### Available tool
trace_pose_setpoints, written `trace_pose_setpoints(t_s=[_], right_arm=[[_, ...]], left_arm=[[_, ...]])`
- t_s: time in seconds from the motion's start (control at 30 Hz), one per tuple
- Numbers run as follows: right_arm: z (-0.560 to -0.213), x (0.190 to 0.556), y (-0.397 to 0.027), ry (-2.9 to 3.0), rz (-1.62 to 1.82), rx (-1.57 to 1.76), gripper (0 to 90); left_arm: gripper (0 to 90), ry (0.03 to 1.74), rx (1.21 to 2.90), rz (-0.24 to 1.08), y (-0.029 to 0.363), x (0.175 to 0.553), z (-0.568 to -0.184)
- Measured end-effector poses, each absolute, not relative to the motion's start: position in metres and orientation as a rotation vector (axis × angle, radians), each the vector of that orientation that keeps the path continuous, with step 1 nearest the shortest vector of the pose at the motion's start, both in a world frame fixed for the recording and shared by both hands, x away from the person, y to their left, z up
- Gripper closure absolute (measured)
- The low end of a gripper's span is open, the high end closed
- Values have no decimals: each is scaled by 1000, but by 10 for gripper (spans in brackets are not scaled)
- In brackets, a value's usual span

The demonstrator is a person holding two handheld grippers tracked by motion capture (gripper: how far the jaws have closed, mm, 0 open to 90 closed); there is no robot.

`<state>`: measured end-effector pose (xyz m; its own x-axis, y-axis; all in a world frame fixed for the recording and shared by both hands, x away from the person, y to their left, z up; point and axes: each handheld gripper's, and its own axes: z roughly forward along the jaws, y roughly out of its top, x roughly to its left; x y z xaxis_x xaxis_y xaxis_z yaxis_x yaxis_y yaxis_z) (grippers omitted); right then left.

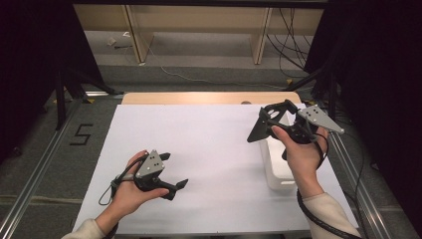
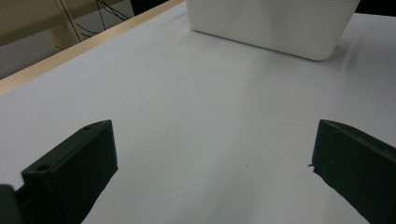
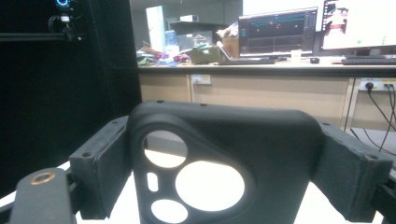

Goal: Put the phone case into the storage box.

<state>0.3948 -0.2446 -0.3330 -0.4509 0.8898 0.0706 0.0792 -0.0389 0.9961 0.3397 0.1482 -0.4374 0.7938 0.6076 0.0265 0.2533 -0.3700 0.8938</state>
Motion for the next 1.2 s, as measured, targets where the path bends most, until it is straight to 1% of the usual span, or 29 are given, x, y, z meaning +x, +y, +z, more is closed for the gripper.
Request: trace_pose_setpoints(t_s=[1.2], right_arm=[[-332,402,-272,1515,1499,1101,150]], left_arm=[[0,655,1954,437,149,340,-437]])
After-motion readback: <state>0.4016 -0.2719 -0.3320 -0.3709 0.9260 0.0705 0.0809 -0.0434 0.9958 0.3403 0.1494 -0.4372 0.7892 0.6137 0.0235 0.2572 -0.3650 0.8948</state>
